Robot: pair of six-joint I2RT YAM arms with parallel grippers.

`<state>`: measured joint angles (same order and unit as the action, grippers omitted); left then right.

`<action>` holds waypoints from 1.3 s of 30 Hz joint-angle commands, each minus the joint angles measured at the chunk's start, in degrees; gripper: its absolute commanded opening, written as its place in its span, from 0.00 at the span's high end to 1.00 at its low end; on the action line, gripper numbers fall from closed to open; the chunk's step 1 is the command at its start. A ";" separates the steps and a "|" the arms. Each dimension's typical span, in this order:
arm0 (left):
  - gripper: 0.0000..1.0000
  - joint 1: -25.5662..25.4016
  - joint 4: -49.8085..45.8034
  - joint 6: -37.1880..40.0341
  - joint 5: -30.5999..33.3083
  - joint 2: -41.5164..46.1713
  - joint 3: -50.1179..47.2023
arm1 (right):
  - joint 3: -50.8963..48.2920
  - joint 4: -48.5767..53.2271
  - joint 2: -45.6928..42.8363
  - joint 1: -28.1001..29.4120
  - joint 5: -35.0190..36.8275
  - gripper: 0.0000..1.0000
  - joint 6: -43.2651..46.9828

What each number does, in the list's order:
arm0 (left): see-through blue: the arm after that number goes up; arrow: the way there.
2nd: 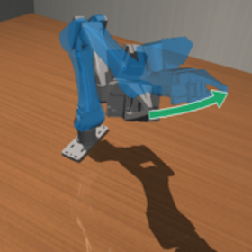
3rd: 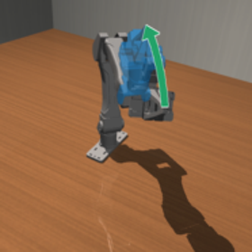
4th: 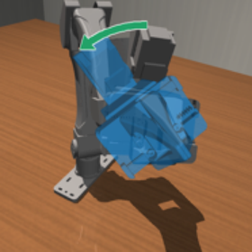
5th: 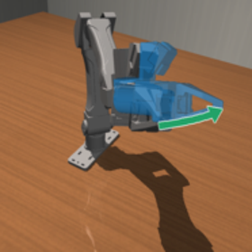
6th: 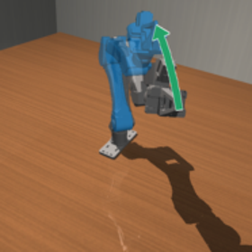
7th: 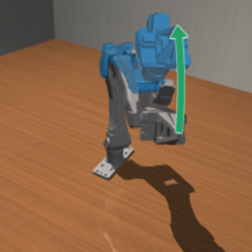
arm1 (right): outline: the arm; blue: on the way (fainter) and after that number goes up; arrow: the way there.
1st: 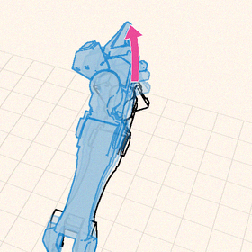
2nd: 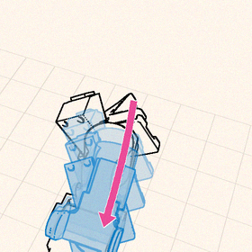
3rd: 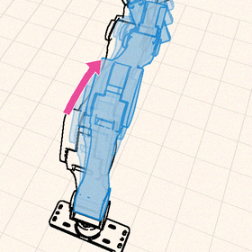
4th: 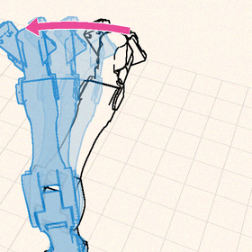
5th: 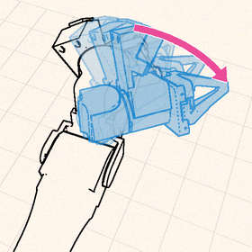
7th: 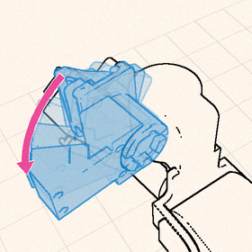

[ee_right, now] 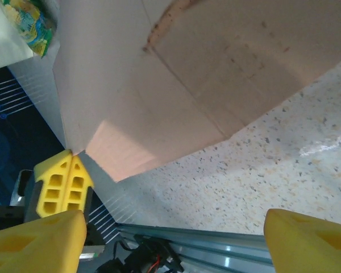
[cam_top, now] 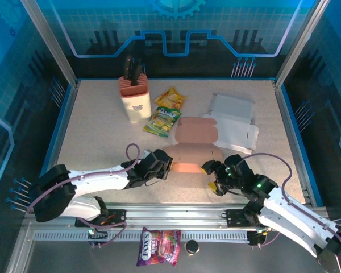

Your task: Fold the paper box

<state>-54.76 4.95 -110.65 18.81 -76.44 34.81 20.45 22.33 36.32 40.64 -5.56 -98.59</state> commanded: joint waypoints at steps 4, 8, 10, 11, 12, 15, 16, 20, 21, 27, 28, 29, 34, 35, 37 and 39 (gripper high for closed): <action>1.00 -0.30 -4.28 -0.36 -0.20 1.78 2.36 | -0.32 -9.29 2.47 4.24 12.46 0.13 -3.63; 1.00 -0.26 -4.51 -0.74 -0.59 2.44 2.39 | -0.70 -16.80 7.70 5.97 14.59 0.15 -4.54; 1.00 -0.26 -4.25 -0.73 -0.99 2.57 2.41 | -0.35 -19.82 10.11 6.53 15.12 0.17 -4.65; 1.00 -0.22 -4.25 -0.58 -1.18 2.57 2.50 | -0.03 -21.05 11.44 6.72 15.37 0.19 -4.71; 1.00 -0.17 -4.25 -0.48 -1.30 2.61 2.59 | 0.34 -21.66 12.19 6.85 15.47 0.20 -4.71; 1.00 0.09 -3.82 -0.27 -1.75 2.57 2.81 | 1.24 -21.10 13.08 7.64 16.22 0.21 -4.83; 1.00 0.18 -3.72 -0.14 -2.00 2.53 2.93 | 1.25 -21.09 13.08 7.93 16.56 0.22 -5.00; 1.00 0.44 -2.85 0.10 -2.80 2.09 3.42 | -0.07 -22.09 13.06 8.61 17.83 0.25 -6.29; 1.00 0.45 -2.68 0.19 -2.79 2.00 3.50 | -0.22 -22.43 12.84 8.66 18.25 0.26 -6.44; 1.00 0.53 -2.55 0.37 -3.06 2.26 3.51 | -0.01 -22.79 11.50 8.54 21.11 0.42 -6.54; 1.00 0.49 -2.55 0.42 -3.08 2.35 3.61 | 0.18 -22.72 11.41 8.56 21.31 0.44 -6.49; 1.00 0.53 -2.57 0.47 -3.08 2.35 3.68 | 0.54 -22.43 11.33 8.53 21.39 0.47 -6.46; 1.00 0.62 -2.59 0.76 -3.10 2.39 4.13 | 2.40 -21.17 11.58 8.31 21.67 0.57 -6.09; 1.00 0.62 -2.58 0.79 -3.00 2.51 4.14 | 2.70 -20.93 11.82 8.08 21.52 0.60 -6.12; 1.00 0.68 -2.70 0.89 -3.02 2.66 4.22 | 2.97 -21.17 12.24 7.76 21.15 0.64 -6.35; 1.00 0.74 -2.67 1.07 -2.99 2.86 4.17 | 3.51 -20.61 12.67 7.58 21.05 0.67 -6.53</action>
<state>-54.37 2.39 -110.85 16.67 -75.24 37.39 21.67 0.89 48.49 48.40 13.52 -104.79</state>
